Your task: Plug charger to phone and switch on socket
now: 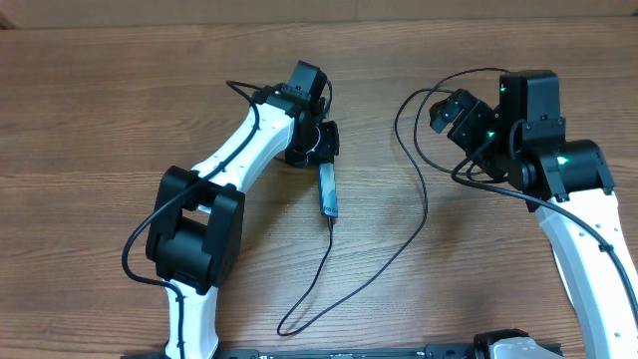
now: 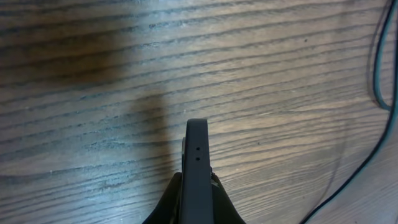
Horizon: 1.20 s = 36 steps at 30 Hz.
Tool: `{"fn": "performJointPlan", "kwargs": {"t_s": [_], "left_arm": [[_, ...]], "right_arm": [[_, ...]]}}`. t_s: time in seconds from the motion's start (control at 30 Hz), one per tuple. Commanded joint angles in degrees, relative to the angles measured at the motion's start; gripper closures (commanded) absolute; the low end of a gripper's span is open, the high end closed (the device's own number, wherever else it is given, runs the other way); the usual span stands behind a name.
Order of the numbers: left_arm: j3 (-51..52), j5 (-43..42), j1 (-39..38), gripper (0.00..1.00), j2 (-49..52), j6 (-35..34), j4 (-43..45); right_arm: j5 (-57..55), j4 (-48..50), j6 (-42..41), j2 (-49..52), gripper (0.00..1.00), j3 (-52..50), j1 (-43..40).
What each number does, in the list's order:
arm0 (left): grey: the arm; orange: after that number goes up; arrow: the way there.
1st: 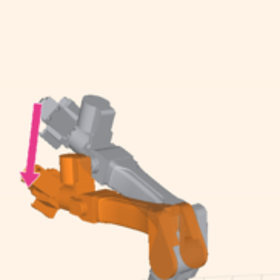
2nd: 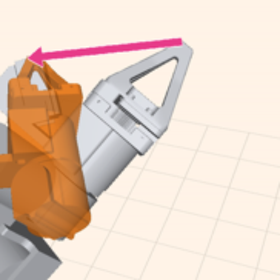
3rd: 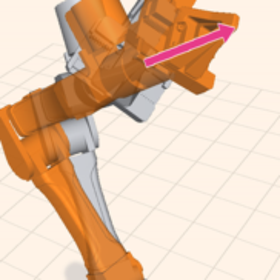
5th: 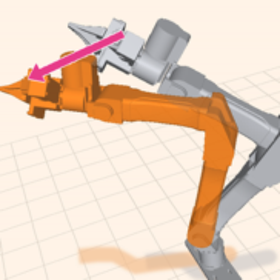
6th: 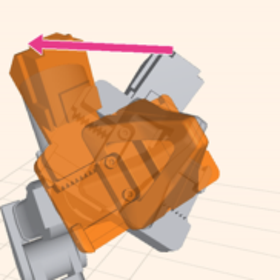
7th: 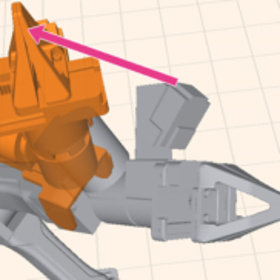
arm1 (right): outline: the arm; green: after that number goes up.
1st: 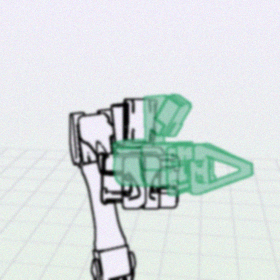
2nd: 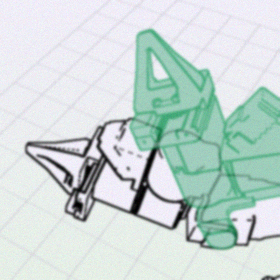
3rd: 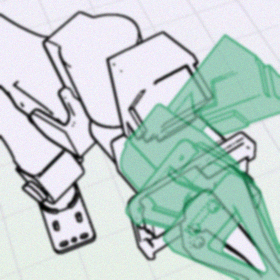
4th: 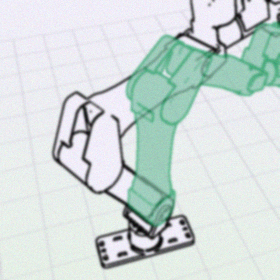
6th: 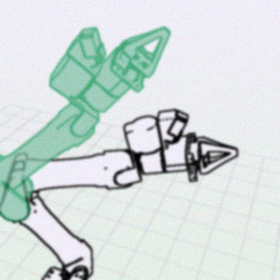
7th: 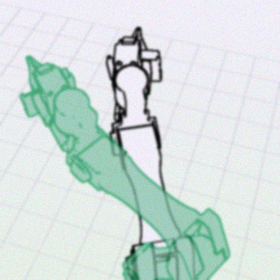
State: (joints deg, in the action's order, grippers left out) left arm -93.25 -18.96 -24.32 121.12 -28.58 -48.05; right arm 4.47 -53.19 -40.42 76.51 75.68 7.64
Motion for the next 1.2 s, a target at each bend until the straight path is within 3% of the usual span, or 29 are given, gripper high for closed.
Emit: {"fn": "performJointPlan", "kwargs": {"t_s": [0.0, 1.17], "left_arm": [[2.1, -0.1, -0.5, 0.96, 0.4, -1.6, 1.6], [6.8, -0.7, -0.9, 0.95, 0.4, -2.8, 4.6]], "right_arm": [[-0.4, 0.4, 0.4, 0.1, 0.0, 0.5, 0.1], [-0.4, 0.3, 0.4, 0.1, 0.0, 0.5, 0.1]]}}
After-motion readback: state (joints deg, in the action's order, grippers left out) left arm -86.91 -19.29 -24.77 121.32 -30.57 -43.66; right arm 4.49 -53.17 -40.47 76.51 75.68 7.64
